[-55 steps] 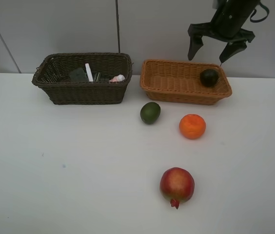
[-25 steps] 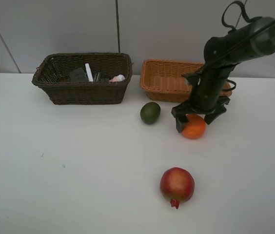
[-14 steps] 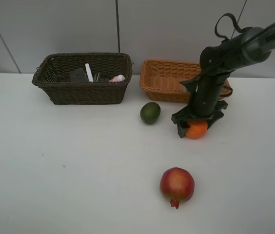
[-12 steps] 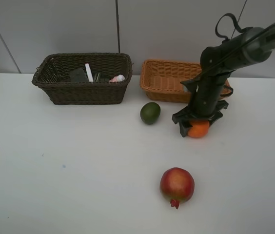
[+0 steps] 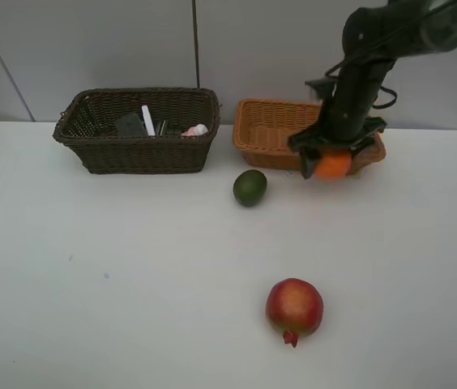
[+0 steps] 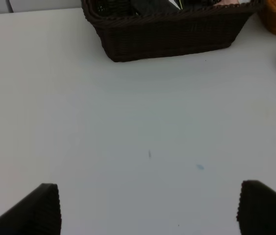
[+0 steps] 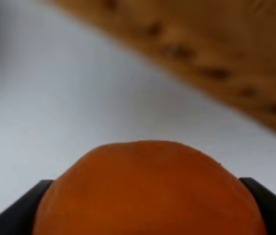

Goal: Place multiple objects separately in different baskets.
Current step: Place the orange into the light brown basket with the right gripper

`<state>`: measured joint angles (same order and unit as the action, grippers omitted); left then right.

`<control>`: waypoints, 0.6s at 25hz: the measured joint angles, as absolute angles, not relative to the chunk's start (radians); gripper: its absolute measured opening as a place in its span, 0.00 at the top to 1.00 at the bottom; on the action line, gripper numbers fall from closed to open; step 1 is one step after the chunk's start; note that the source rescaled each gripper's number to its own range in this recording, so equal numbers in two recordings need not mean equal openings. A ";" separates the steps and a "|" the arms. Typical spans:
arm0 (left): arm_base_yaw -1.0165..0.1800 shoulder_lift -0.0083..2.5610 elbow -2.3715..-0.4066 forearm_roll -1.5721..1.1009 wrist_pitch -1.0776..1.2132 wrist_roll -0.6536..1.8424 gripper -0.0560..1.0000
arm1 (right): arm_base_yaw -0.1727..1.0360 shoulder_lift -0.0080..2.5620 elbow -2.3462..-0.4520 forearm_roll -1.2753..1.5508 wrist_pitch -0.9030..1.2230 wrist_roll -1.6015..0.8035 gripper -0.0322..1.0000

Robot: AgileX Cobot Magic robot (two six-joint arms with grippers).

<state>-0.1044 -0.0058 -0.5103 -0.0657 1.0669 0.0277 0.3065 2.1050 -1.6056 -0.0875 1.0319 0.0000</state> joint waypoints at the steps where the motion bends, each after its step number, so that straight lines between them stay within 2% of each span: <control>1: -0.104 -0.006 -0.510 -0.066 1.067 0.028 0.12 | 0.290 2.104 -1.659 -0.084 1.039 0.000 0.58; 7: -0.104 -0.006 -0.510 -0.066 1.067 0.028 0.12 | 0.175 2.153 -1.810 -0.051 1.036 0.000 0.58; 12: -0.104 -0.006 -0.510 -0.066 1.067 0.028 0.12 | 0.128 2.217 -1.824 -0.049 1.029 0.016 0.58; 13: -0.104 -0.006 -0.510 -0.066 1.067 0.028 0.12 | 0.123 2.223 -1.824 -0.050 1.026 0.023 0.53; 15: -0.104 -0.006 -0.510 -0.066 1.067 0.028 0.12 | 0.122 2.225 -1.825 -0.062 1.014 0.035 0.28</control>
<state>-0.1044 -0.0058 -0.5103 -0.0657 1.0669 0.0277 0.1224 2.2255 -1.8248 -0.0623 1.0143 0.0347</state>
